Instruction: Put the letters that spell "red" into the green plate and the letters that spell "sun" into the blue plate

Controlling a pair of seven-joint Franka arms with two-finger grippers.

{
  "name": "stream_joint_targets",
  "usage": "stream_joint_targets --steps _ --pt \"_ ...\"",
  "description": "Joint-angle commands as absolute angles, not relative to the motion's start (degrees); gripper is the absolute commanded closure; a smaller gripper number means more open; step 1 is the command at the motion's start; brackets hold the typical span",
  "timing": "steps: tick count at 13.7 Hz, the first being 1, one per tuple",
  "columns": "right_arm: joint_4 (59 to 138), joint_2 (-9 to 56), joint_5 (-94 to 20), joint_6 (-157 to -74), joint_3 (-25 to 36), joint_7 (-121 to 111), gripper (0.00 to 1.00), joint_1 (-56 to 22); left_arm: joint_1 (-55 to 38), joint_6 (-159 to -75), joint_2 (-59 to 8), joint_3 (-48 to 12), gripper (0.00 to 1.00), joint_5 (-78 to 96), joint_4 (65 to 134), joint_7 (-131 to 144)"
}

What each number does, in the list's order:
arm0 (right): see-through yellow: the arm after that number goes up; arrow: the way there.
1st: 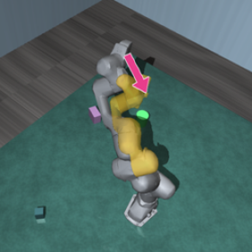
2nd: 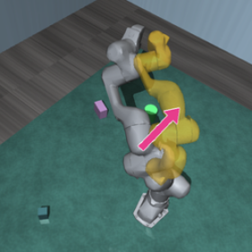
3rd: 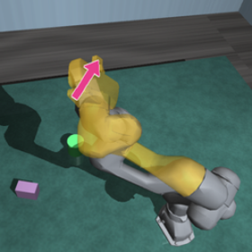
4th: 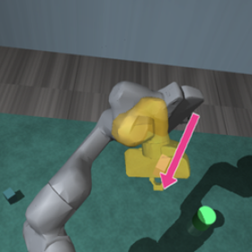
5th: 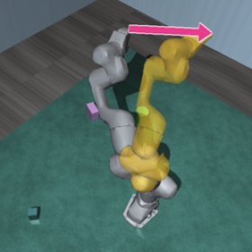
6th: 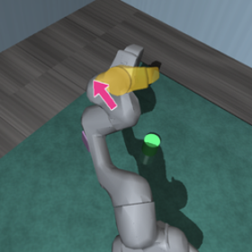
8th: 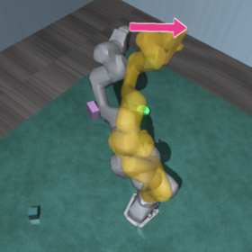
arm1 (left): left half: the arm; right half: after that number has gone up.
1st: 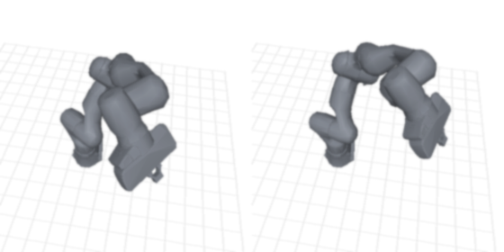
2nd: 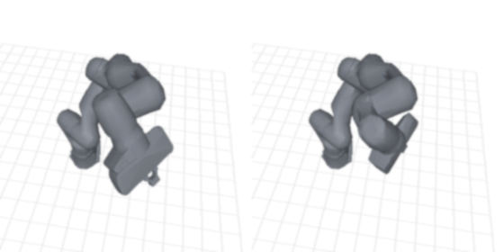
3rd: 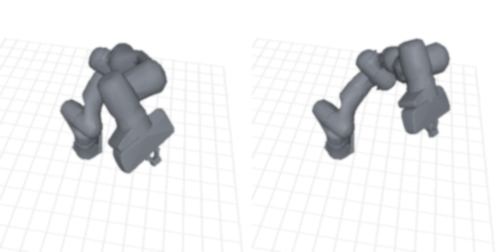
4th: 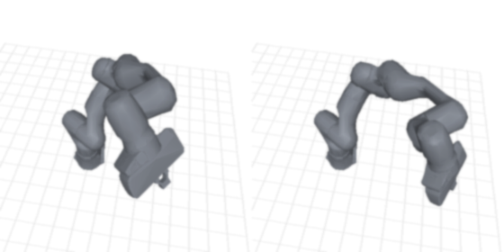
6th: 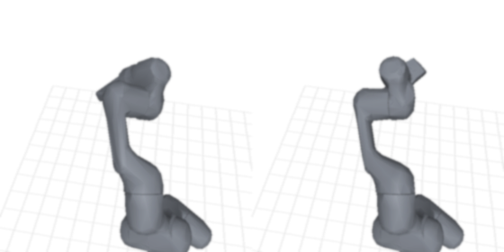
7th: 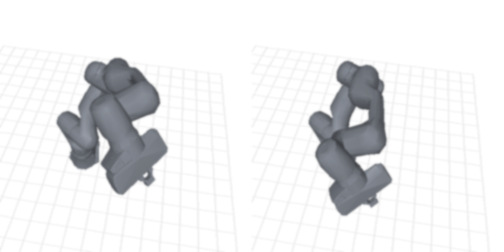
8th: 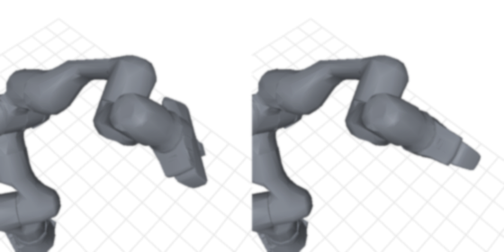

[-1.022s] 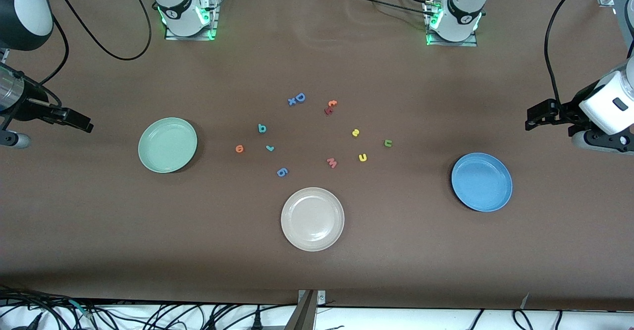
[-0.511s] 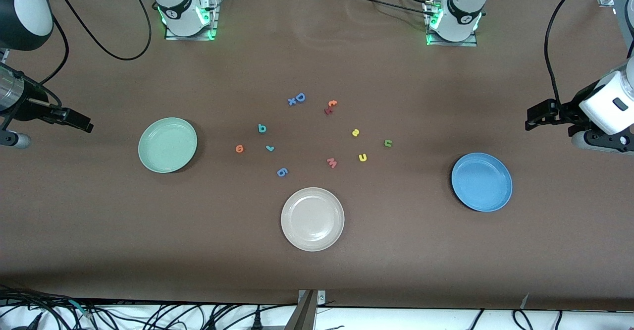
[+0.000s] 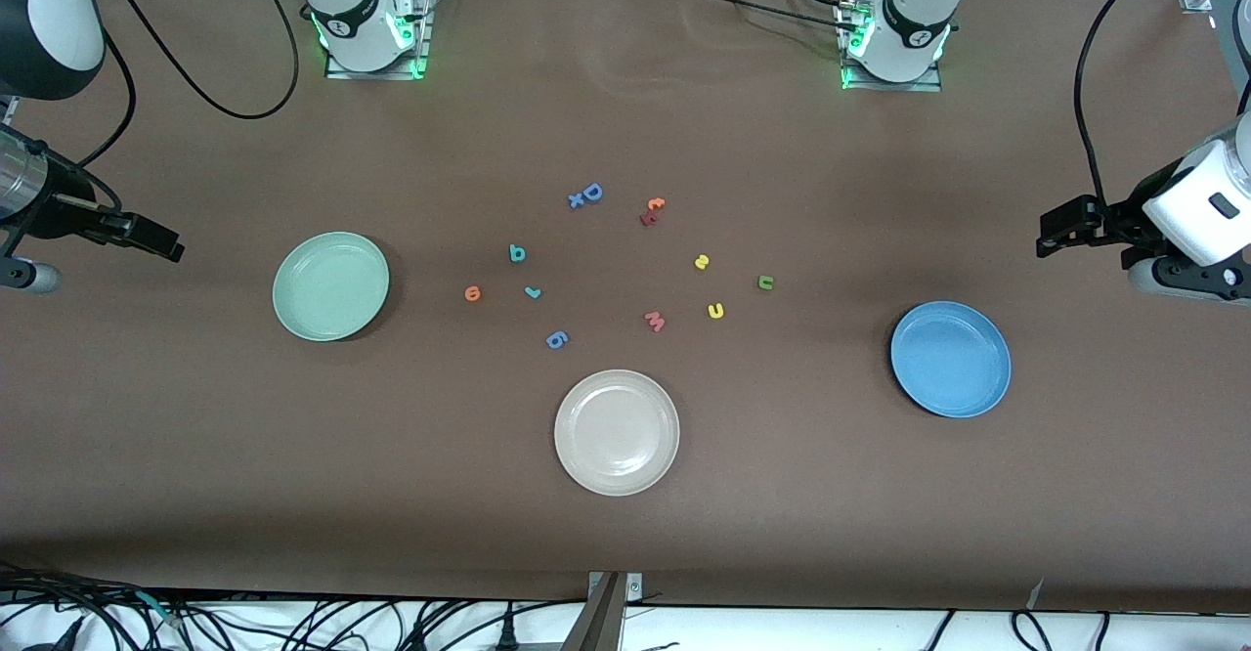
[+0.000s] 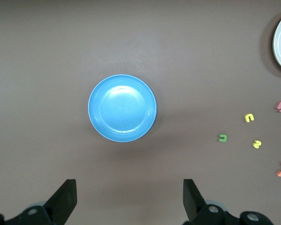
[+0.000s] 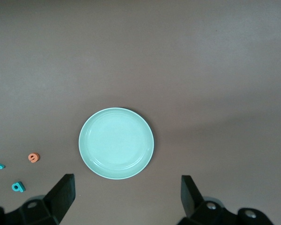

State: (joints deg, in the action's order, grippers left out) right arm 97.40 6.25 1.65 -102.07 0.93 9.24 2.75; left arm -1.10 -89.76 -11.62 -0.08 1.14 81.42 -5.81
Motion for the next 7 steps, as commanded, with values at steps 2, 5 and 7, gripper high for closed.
stream_joint_targets --steps 2,5,7 --pt "97.3 6.0 1.7 -101.6 0.9 9.2 0.00 3.0 -0.8 -89.3 -10.4 -0.4 0.00 0.4 82.3 -6.9" --pt "97.2 6.0 1.7 -101.6 0.9 9.2 0.00 3.0 -0.8 -89.3 -10.4 -0.4 0.00 0.4 82.3 -6.9" --pt "97.2 6.0 1.7 -101.4 0.8 10.0 0.00 2.9 -0.8 -89.3 -10.4 -0.4 0.00 0.4 82.3 -6.9"
